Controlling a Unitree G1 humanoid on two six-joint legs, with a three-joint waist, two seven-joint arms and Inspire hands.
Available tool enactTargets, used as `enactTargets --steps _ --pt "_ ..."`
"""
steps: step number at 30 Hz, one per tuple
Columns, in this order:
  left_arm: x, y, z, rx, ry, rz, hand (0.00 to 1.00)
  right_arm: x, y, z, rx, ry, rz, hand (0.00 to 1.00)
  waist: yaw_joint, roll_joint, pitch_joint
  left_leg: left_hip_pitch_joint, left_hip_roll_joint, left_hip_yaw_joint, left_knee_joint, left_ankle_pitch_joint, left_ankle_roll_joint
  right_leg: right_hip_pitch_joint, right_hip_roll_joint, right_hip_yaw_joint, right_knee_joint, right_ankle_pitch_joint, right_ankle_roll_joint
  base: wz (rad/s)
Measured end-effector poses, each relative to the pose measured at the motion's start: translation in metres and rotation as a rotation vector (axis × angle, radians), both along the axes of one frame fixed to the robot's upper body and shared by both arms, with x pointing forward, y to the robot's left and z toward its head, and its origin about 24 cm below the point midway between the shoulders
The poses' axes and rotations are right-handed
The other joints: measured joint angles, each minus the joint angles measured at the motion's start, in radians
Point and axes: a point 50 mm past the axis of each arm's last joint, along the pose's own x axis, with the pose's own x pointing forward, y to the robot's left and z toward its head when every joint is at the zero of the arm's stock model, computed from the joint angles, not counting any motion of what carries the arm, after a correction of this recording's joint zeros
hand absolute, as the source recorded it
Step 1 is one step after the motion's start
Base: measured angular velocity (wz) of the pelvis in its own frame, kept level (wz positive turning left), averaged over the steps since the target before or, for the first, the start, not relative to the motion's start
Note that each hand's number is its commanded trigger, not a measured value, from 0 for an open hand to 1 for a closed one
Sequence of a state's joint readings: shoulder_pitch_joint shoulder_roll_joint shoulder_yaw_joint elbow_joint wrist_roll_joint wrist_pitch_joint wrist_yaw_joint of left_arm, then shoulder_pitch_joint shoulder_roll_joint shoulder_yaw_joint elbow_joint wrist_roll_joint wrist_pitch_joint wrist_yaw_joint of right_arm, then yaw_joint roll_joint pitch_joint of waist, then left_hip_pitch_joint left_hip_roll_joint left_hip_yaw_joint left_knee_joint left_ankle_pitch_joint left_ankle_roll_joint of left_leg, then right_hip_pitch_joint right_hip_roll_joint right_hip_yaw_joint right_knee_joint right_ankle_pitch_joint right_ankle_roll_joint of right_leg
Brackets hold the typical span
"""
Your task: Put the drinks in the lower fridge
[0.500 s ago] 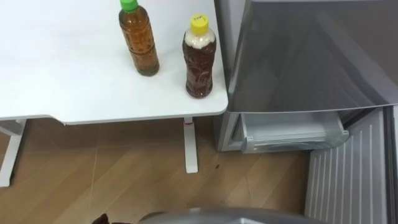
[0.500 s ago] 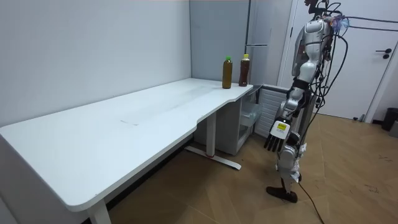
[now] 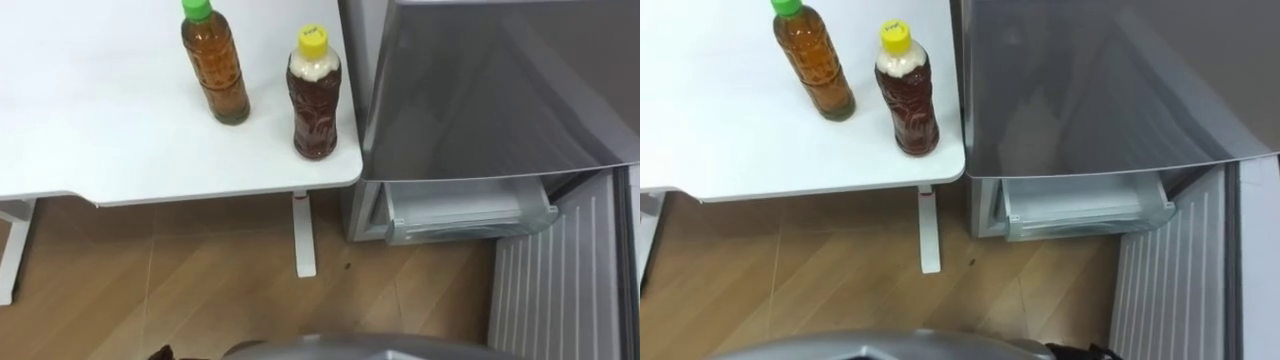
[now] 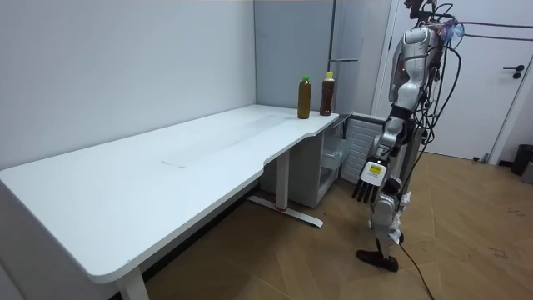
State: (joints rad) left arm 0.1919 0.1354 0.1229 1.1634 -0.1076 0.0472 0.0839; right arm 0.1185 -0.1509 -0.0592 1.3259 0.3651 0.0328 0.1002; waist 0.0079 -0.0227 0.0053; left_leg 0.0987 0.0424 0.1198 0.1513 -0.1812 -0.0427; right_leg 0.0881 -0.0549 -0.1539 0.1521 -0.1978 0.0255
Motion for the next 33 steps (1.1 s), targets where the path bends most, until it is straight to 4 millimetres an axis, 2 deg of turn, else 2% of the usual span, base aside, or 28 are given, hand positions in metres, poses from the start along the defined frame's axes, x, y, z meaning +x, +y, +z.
enactTargets --steps 6,10,15,17,18,21,26,30,33 --pt "-0.003 0.001 0.000 -0.011 0.015 0.020 0.00 0.000 0.000 0.000 0.028 0.005 0.011 0.00 -0.001 -0.006 -0.0005 0.002 0.000 0.018 0.000 0.000 0.000 -0.004 0.001 0.019 -0.001 0.002 0.000 -0.09" --pt "-0.003 0.000 0.000 -0.011 0.018 0.020 0.00 0.001 0.000 0.000 0.033 0.011 0.024 0.00 -0.001 -0.001 -0.0005 0.011 0.002 0.018 -0.003 0.000 0.000 -0.002 0.004 0.032 0.001 0.006 -0.002 -0.09" --pt "-0.003 -0.001 -0.001 0.008 0.021 0.026 0.00 0.005 -0.001 0.000 0.029 0.002 0.037 0.00 -0.001 0.005 -0.0010 0.010 0.004 0.019 -0.005 0.000 0.000 0.003 0.004 0.024 0.005 0.009 -0.003 0.01" --pt "-0.004 -0.001 -0.001 0.013 0.021 0.043 0.00 0.006 -0.001 0.000 0.028 0.003 0.043 0.00 -0.002 0.006 0.0022 0.012 0.006 0.020 -0.004 -0.004 0.003 0.009 0.005 0.023 0.007 0.009 -0.003 0.08" --pt "-0.006 -0.001 -0.001 0.017 0.024 0.068 0.00 0.005 -0.001 0.000 0.028 0.007 0.041 0.00 -0.002 0.006 0.0037 0.014 0.008 0.020 -0.002 -0.010 0.003 0.014 0.007 0.014 0.007 0.010 -0.002 0.12" --pt "-0.008 0.001 -0.001 0.030 0.019 0.163 0.00 0.003 0.000 0.000 0.035 0.015 0.019 0.00 0.000 0.010 0.0015 0.020 0.014 0.011 0.009 -0.029 0.003 0.027 0.012 0.000 -0.001 0.011 0.000 0.12" --pt "-0.013 0.013 0.003 0.098 0.001 0.339 0.00 0.001 0.000 0.000 0.031 0.020 -0.006 0.00 0.003 0.012 0.0004 0.013 0.013 -0.002 0.019 -0.034 0.005 0.030 0.011 -0.010 -0.001 0.011 0.001 0.08" --pt "-0.005 0.025 0.009 0.167 -0.067 0.480 0.00 0.003 -0.002 0.000 0.029 0.009 -0.024 0.00 0.004 0.016 -0.0027 0.012 0.013 -0.010 0.021 -0.033 0.005 0.032 0.012 -0.014 -0.001 0.011 0.001 0.04" --pt "0.009 0.033 0.014 0.211 -0.142 0.570 0.00 0.001 -0.002 0.000 0.030 0.008 -0.024 0.00 0.021 0.015 -0.0033 0.012 0.012 -0.008 0.016 -0.033 0.005 0.029 0.012 -0.012 -0.002 0.011 0.001 -0.02"
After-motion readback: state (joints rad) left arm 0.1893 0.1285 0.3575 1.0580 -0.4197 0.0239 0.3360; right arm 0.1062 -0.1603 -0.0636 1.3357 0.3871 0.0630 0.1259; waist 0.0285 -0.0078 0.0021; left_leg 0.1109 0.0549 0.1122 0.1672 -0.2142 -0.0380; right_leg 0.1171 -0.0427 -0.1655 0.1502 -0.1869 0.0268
